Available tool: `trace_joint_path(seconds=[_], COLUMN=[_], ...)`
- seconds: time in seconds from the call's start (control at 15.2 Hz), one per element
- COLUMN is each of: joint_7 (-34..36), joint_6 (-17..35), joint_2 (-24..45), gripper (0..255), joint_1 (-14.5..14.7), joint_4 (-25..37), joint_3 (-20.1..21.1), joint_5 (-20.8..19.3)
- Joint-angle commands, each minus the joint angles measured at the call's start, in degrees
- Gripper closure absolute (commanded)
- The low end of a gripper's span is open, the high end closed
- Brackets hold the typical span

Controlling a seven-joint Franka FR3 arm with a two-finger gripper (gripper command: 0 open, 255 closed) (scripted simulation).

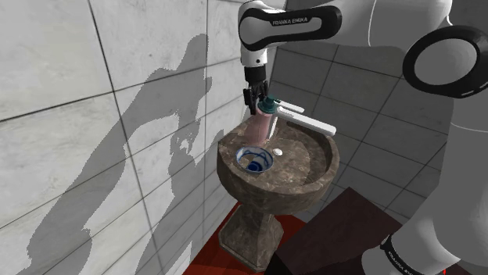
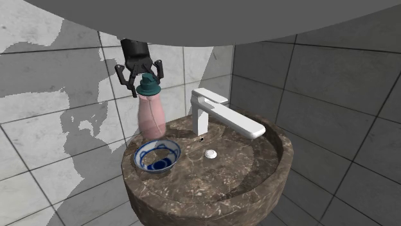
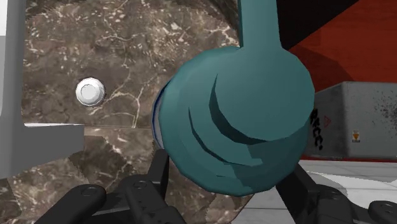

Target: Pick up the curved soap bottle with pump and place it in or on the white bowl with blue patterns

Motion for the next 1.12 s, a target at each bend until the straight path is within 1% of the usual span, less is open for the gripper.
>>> trace_joint_path(seconds=[0.0,0.79,1.06], joint_7=[0.13,0.66,0.66], joint_6=[1.56,10.34,10.34], joint_2=[0.14,1.99,1.99], gripper=[255,255,255], joint_1=[0.01,-0.10,-0.10], joint_4=[-1.37,-8.32,-8.32], joint_3=[0.01,-0.07,-0.07], joint_5=[-0.01,-0.22,-0.22])
